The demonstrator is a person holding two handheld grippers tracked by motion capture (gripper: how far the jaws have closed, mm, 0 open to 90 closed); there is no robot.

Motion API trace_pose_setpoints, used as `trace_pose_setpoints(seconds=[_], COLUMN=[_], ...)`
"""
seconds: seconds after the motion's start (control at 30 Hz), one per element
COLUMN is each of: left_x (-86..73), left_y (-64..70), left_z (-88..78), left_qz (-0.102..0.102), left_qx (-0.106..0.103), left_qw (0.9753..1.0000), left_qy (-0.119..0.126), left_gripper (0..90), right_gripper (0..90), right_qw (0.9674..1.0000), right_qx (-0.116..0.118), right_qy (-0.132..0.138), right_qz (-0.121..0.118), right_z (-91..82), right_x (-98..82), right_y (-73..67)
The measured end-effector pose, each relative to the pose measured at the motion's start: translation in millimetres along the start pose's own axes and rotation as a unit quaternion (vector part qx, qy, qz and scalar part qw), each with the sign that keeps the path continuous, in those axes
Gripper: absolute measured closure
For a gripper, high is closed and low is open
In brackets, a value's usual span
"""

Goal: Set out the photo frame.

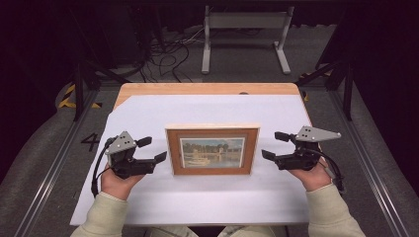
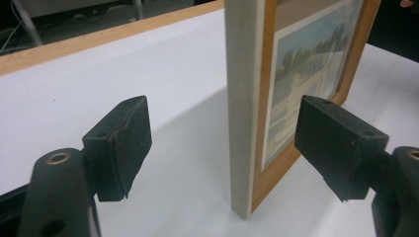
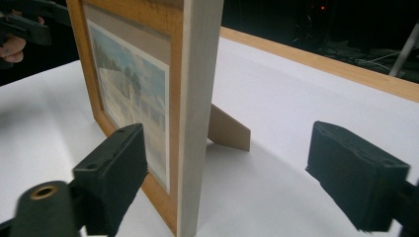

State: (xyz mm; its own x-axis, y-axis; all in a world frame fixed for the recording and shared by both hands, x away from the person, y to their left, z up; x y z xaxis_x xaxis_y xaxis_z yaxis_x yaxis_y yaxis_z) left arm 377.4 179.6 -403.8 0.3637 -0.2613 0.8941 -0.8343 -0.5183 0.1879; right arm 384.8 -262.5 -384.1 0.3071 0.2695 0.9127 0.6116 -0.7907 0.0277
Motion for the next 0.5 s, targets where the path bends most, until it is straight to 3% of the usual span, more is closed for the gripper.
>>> trace_pose_setpoints(seconds=[0.27, 0.5], left_x=[-14.4, -26.2], left_y=[-10.9, -23.7], left_z=[-6.9, -6.5], left_qz=[-0.026, -0.042], left_qx=[0.013, 0.022], left_qw=[0.9996, 0.9989], left_qy=[0.002, 0.003], left_gripper=[22.0, 21.2], right_gripper=[5.0, 1.6], right_qw=[0.9999, 0.9997], right_qx=[0.011, 0.006], right_qy=[0.009, 0.016], right_qz=[0.008, 0.019], right_z=[-1.4, 1.2], right_x=[-11.5, -23.6], right_y=[10.9, 22.7])
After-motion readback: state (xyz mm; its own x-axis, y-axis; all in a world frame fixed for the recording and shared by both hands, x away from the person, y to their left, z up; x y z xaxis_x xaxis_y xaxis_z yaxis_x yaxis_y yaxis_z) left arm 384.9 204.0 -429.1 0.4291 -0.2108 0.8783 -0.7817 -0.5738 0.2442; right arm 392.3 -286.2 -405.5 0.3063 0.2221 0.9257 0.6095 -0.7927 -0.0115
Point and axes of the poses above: each handheld gripper's, and its own axes: z roughly forward along the jaws, x roughly out of its top, y roughly to its right, the point moved 4 cm from there along z, roughly forward along the jaws, and after that the axes turned 12 degrees about -x, right-handed, at the moved point
